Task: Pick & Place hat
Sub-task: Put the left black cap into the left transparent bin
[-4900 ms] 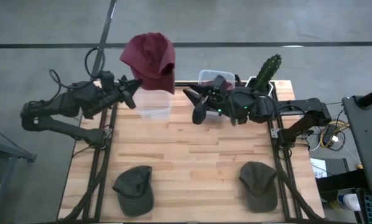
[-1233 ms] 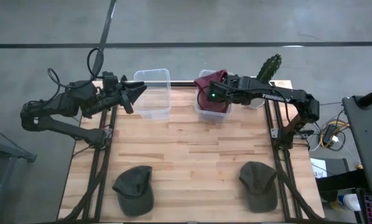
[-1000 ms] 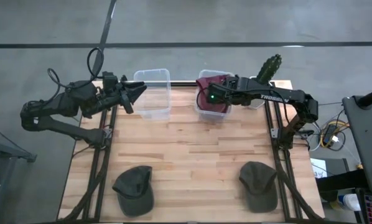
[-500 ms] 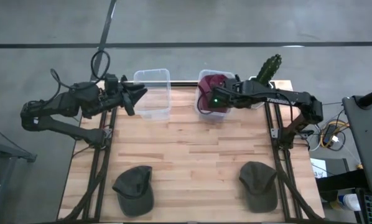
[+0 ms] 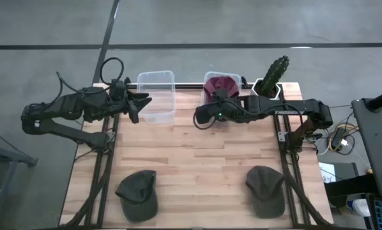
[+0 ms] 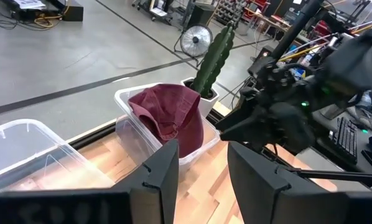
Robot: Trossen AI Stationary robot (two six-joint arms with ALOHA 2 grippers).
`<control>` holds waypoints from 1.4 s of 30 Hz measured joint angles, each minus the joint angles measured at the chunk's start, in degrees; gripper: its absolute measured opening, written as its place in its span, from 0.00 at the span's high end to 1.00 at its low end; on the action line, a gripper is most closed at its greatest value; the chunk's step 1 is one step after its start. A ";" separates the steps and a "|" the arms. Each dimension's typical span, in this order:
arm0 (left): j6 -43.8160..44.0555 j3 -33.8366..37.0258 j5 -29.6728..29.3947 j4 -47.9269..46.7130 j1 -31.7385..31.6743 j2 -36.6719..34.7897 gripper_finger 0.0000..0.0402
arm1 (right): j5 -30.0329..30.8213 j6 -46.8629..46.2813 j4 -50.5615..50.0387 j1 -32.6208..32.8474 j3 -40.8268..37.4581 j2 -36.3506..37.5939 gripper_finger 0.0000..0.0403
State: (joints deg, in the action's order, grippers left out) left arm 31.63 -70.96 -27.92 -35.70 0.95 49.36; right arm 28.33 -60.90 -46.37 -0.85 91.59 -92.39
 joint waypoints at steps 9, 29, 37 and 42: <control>0.37 0.00 2.14 -0.09 0.00 -0.02 0.68 | -3.29 7.30 11.60 2.29 0.00 -0.06 0.41; 16.33 0.00 15.36 -4.44 0.00 0.11 0.68 | -27.10 9.04 15.37 9.08 0.00 -4.30 0.43; 22.97 0.00 15.41 -4.41 0.00 0.11 0.68 | -29.67 6.25 15.84 13.39 0.00 -8.52 0.42; 22.34 0.00 15.45 -4.46 0.00 0.20 0.68 | -29.90 3.30 17.16 15.65 0.00 -11.46 0.42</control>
State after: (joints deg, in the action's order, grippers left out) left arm 53.97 -70.96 -12.47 -40.17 0.95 49.56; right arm -1.56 -57.60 -29.21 14.81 91.59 -103.84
